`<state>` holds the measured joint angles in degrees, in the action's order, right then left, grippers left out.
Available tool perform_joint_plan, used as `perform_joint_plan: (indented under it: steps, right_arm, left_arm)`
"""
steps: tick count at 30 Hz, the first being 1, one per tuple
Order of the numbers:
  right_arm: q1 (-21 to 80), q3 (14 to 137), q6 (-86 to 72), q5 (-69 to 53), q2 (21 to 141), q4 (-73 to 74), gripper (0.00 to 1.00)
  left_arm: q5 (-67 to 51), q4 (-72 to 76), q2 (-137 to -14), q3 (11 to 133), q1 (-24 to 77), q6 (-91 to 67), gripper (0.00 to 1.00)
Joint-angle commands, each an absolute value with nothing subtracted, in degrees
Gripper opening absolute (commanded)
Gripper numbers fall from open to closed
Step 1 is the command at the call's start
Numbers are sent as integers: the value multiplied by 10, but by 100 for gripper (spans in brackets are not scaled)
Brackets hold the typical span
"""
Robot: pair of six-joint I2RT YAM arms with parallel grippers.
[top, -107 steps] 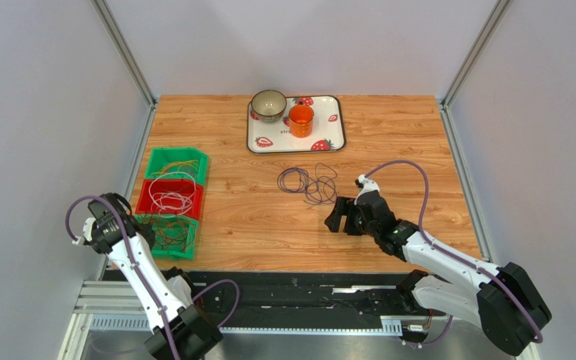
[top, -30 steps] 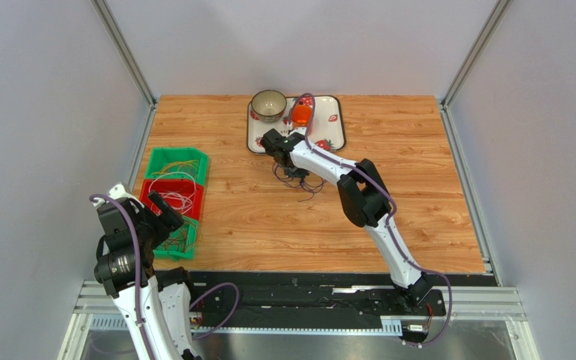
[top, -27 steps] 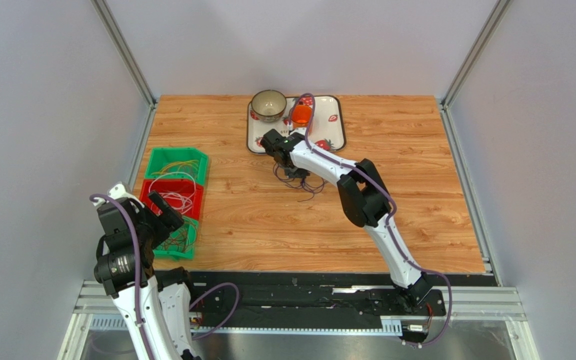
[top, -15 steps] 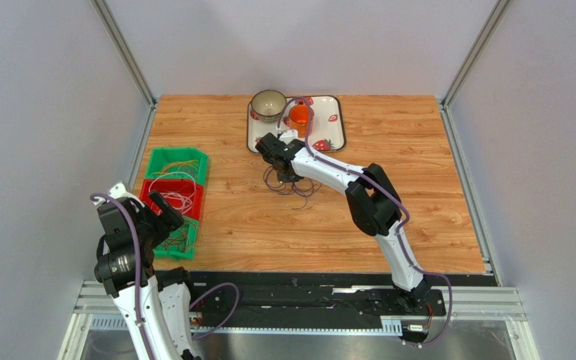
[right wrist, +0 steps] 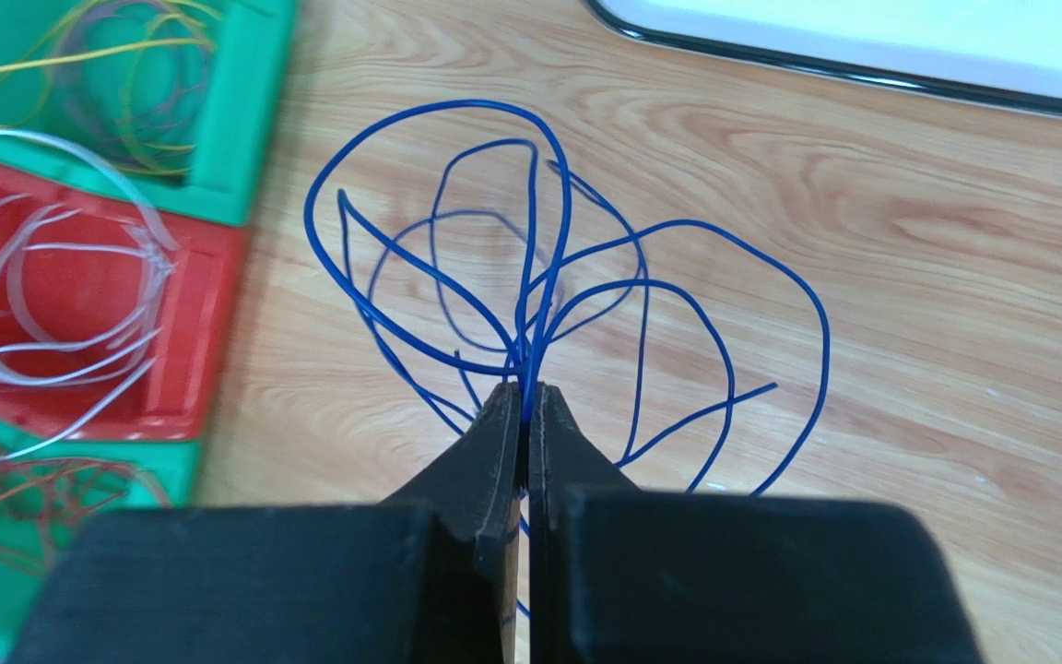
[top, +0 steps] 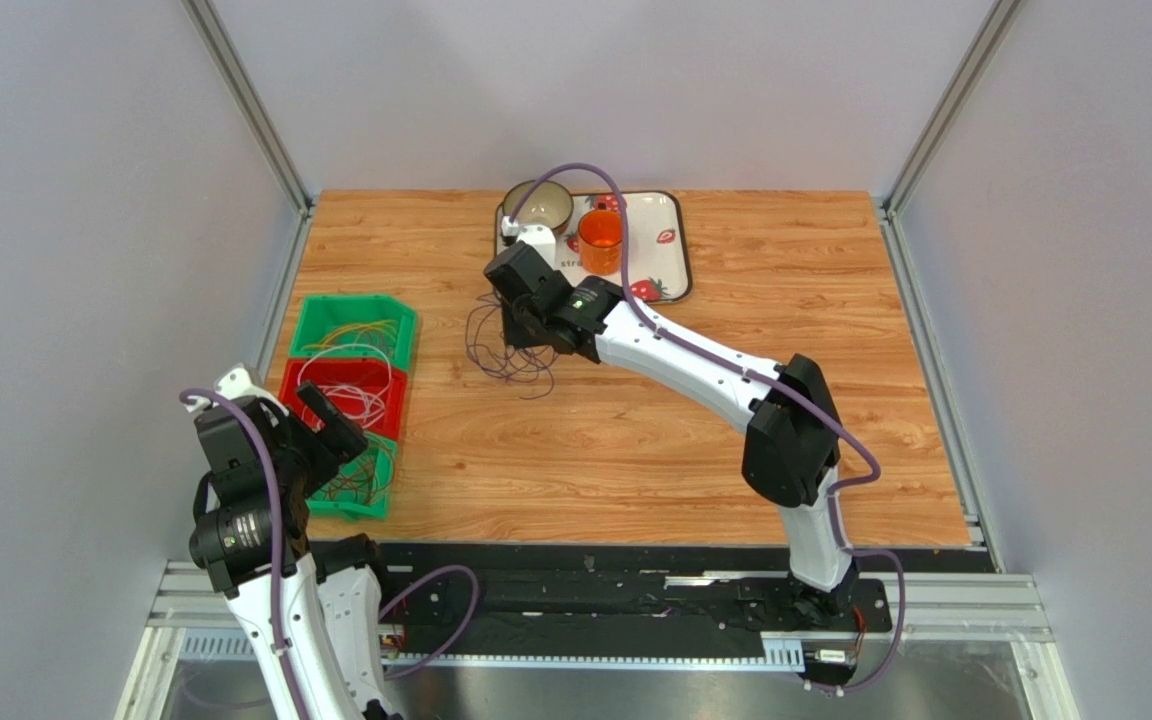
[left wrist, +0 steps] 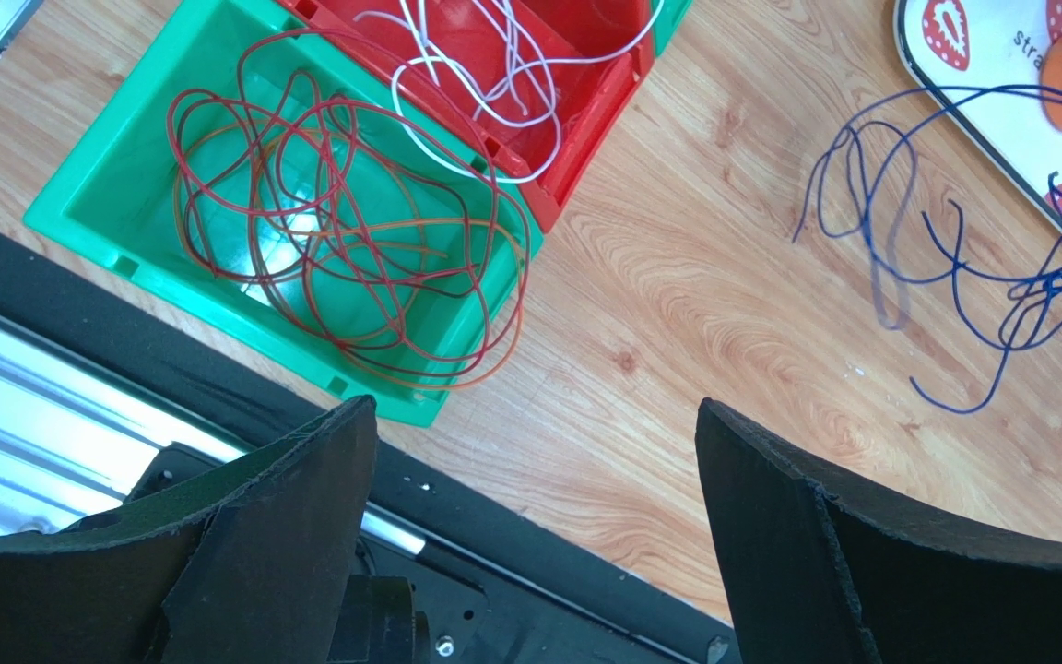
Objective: Untangle the cables
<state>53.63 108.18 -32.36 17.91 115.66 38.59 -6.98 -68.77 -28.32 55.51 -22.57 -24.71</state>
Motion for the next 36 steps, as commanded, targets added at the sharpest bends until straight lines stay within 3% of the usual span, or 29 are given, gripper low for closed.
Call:
perform_joint_plan:
  steps: [1,8,20,36]
  right_arm:
    - [568,1127,-302,137,1123,317,0]
    - [608,1214,-293,106,1145,298,0]
    - [645,1372,-288,43,1224,252,0]
    - [647,1470,-335,34,1375,127,0]
  left_arm:
    - [-65,-679,-279,565,-223,-241,93]
    - [-69,-730,-309,679,-222,-267,93]
    - [-68,-727,-335,763,-222,-295,93]
    - [-82,-729,-316,737,-220,-300,93]
